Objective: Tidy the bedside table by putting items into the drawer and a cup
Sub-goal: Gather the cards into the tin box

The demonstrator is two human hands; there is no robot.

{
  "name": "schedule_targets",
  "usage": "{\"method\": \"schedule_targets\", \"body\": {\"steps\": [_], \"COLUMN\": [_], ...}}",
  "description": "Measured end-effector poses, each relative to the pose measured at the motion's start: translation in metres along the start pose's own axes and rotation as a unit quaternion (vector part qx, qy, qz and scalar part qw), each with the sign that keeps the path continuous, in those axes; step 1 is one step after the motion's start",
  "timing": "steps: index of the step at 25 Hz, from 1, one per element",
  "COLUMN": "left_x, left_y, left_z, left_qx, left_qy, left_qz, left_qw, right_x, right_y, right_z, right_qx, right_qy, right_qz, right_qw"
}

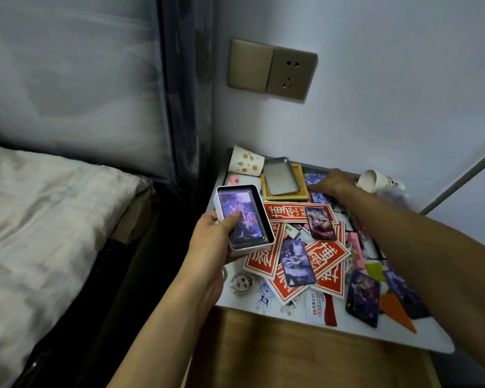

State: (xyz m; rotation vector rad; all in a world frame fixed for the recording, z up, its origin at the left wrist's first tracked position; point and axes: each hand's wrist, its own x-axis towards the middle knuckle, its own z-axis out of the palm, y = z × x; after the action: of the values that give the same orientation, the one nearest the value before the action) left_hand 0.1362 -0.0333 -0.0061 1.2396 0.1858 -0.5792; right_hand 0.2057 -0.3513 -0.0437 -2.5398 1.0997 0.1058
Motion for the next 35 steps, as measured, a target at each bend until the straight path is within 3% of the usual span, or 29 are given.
{"method": "schedule_targets", "body": {"steps": [9,13,17,19,21,24,27,35], "left_x": [0.0,0.0,-0.001,-0.002,-0.006,-0.009,-0.015,-0.016], "left_y": [-0.002,-0.001,-0.001,-0.004,-0.005,-0.008,-0.013,-0.02], "left_z": [0.001,0.002,0.003,0.003,0.005,0.006,0.008,0.014], "left_qx": [0.005,0.002,-0.002,0.004,0.008,-0.001,-0.015,-0.012], "left_qy": [0.004,0.003,-0.007,-0.008,-0.01,-0.015,-0.039,-0.065], "left_qz": [-0.002,0.0,0.001,0.0,-0.002,-0.005,-0.005,-0.007], "left_qw": [1.0,1.0,1.0,1.0,1.0,1.0,0.999,0.998], "right_x": [-0.003,-0.001,-0.037,-0.071,-0.109,-0.164,-0.202,-0.203], "right_y": [-0.006,-0.007,-0.013,-0.019,-0.024,-0.03,-0.036,-0.045], "right_z": [0.001,-0.01,-0.038,-0.054,-0.065,-0.066,-0.051,-0.028], "right_qx": [-0.036,-0.031,-0.028,0.03,0.119,0.253,0.241,0.222], "right_qy": [0.073,0.156,0.222,0.238,0.214,0.023,-0.107,-0.129], "right_qz": [0.0,-0.028,-0.115,-0.173,-0.193,-0.184,-0.154,-0.138], "right_qw": [0.997,0.987,0.968,0.955,0.95,0.95,0.952,0.957]}}
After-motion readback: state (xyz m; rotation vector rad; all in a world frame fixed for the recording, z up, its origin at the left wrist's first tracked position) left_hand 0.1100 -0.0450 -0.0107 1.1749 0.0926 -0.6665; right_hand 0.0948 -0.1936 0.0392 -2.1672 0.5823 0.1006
